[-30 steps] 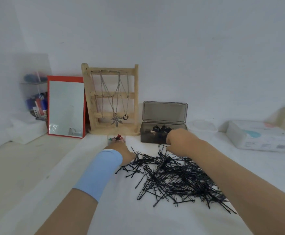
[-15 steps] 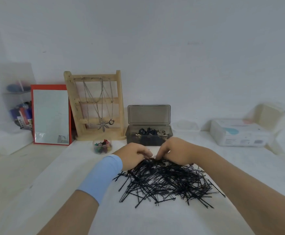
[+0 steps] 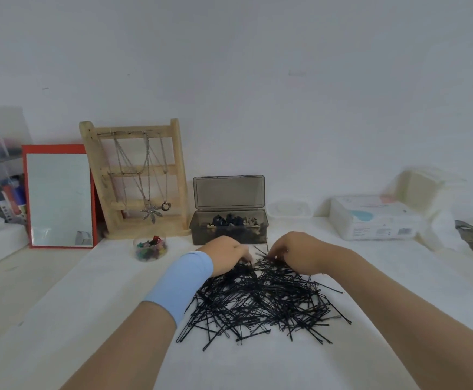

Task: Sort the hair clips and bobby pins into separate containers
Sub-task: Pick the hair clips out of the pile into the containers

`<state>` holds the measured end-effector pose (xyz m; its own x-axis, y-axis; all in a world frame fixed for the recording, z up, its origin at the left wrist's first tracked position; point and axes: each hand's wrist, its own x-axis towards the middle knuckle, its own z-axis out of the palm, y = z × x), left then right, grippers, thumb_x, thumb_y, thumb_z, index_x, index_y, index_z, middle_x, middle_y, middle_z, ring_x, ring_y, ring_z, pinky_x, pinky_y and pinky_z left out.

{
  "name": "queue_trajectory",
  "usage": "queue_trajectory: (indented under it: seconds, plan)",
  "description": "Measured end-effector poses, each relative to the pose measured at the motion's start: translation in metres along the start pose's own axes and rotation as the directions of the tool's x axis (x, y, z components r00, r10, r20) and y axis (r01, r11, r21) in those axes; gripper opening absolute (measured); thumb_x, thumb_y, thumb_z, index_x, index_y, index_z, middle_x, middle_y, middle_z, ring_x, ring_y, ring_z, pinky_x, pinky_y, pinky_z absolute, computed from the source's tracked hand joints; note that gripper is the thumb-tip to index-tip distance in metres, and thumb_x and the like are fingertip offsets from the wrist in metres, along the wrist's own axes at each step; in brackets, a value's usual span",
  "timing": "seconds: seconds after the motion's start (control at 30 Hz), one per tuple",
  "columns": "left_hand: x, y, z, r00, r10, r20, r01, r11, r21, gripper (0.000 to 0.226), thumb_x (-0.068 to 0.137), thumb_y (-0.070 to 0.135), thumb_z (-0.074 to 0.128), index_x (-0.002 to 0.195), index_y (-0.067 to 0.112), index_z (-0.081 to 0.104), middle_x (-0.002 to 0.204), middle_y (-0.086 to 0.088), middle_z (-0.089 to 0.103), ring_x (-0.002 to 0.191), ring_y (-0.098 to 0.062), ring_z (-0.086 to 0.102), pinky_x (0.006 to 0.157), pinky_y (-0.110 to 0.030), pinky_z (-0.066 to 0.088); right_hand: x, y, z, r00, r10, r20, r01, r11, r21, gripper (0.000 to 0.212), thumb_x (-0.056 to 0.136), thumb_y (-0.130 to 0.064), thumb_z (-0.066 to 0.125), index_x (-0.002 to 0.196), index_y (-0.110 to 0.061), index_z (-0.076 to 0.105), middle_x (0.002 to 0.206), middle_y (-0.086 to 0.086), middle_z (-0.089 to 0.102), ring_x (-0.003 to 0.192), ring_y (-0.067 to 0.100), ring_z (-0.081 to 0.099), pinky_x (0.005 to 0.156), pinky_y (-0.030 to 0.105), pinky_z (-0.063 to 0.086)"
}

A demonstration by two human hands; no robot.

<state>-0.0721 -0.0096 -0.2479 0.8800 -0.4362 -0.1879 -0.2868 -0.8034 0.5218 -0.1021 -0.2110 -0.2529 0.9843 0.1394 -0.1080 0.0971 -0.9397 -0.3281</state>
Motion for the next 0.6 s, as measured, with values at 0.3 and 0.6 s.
queue_trajectory:
  seconds: [0.3, 0.6]
  plan:
    - [-0.009, -0.007, -0.011, 0.971, 0.218, 0.099, -0.206, 0.971, -0.119, 0.026, 0.088, 0.022, 0.071, 0.109, 0.036, 0.071, 0.102, 0.024, 0.07, 0.097, 0.001, 0.066, 0.087, -0.012, 0.045, 0.002, 0.015, -0.013, 0.989, 0.049, -0.14, -0.03, 0.99, 0.136, 0.033, 0.091, -0.008, 0.049, 0.106, -0.021, 0.076, 0.104, -0.008, 0.07, 0.098, 0.009, 0.064, 0.081, 0.018, 0.049]
    - [0.006, -0.001, -0.002, 0.99, 0.126, 0.064, -0.136, 0.971, 0.195, 0.052, 0.097, 0.047, 0.05, 0.146, 0.034, 0.041, 0.154, 0.007, 0.038, 0.138, -0.016, 0.039, 0.113, -0.034, 0.029, 0.044, -0.01, 0.014, 0.92, 0.232, -0.315, -0.25, 0.968, -0.02, 0.029, 0.077, -0.041, 0.067, 0.063, -0.022, 0.05, 0.063, -0.006, 0.054, 0.057, 0.01, 0.05, 0.047, 0.022, 0.031]
